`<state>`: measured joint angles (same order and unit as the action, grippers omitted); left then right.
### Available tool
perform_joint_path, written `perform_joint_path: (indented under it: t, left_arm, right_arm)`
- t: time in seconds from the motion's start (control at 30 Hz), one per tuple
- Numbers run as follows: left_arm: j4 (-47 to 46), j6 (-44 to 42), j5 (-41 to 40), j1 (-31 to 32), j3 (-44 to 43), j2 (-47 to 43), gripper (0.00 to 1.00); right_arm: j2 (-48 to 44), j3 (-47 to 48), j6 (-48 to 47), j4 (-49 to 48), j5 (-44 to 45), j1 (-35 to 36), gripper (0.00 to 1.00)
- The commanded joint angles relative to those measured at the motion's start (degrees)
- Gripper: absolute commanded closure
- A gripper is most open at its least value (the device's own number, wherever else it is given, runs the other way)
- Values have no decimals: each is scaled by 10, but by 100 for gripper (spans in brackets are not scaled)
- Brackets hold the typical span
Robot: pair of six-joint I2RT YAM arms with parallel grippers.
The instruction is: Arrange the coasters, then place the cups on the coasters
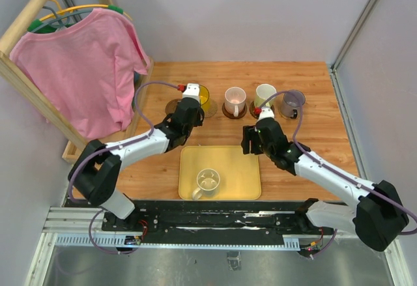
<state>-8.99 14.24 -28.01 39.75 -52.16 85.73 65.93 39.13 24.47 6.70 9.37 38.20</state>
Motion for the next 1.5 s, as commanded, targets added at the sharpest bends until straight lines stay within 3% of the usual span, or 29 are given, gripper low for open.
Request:
perform_joint_path:
  t: [0.0,0.37,0.63,1.47]
  left_arm:
    - [-78,-10,47,-37,-53,57,99]
    - [-70,-23,94,-65,-133,150,99]
    - [-66,-20,109,-73,-150,183,100]
    - [-77,-9,105,-78,-157,224,99]
  right_arm:
    - [-31,13,-12,38,67,-14,36]
    - [-194,-24,-23,100,210,-94,36]
    - [-230,-26,-20,128,144,-188,36]
    - [-195,-36,-8,97,76,-190,36]
